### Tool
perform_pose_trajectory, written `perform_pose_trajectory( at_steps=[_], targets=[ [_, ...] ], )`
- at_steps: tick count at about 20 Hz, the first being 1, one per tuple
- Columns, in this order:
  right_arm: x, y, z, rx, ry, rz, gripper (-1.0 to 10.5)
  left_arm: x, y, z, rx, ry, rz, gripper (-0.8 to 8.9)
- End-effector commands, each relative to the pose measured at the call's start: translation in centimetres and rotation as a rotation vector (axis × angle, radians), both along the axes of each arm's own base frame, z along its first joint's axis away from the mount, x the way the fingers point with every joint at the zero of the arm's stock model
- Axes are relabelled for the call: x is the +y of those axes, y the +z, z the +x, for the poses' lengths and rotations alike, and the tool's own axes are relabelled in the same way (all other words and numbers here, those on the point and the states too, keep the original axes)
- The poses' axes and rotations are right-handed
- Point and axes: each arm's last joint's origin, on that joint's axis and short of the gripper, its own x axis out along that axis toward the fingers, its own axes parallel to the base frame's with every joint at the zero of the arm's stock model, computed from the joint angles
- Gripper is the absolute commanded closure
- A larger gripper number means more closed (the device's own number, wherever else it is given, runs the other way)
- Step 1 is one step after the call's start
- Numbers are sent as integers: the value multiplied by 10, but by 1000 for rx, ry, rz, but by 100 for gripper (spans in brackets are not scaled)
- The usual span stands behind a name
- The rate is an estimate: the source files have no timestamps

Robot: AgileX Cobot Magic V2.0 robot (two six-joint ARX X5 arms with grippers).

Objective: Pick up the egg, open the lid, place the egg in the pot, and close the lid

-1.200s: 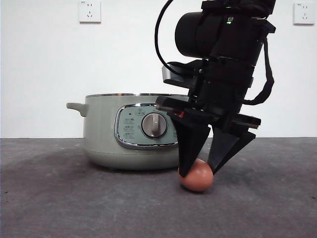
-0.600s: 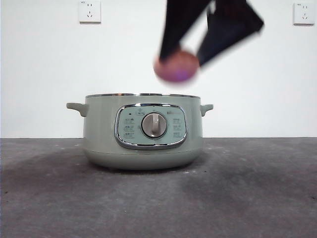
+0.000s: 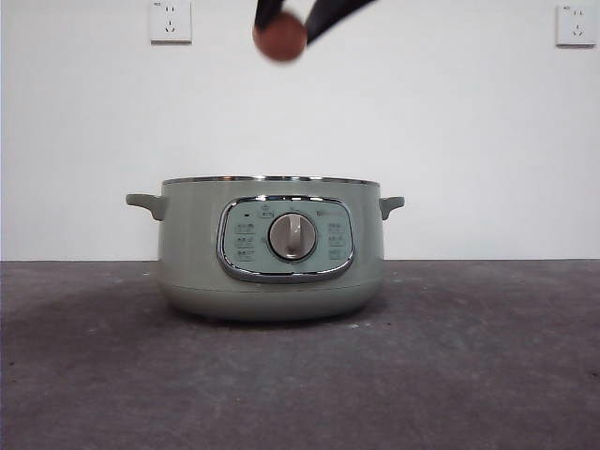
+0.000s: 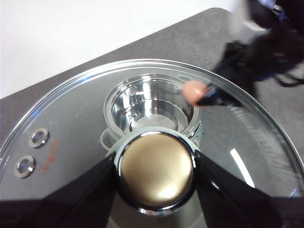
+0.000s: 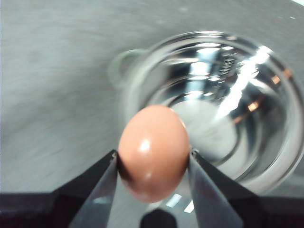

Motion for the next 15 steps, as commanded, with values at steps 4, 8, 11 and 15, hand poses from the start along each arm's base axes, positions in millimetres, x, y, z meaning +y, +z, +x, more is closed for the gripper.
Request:
perform_pose_trajectory(
  at_steps=[4,8,11,15],
  targets=[
    [21,-41,79,71,-31,-63,959,1,6,-4,-54,-5,-23,822],
    [31,-75,113,114,-30,-123,959,1,6,-4,-53,-5,-23,822],
    [37,-98,123,138,-7,-166,959,1,6,-4,-53,-5,-22,822],
    [43,-124,130,179,2,-205,959,1,6,-4,-52,-5,-22,822]
  ],
)
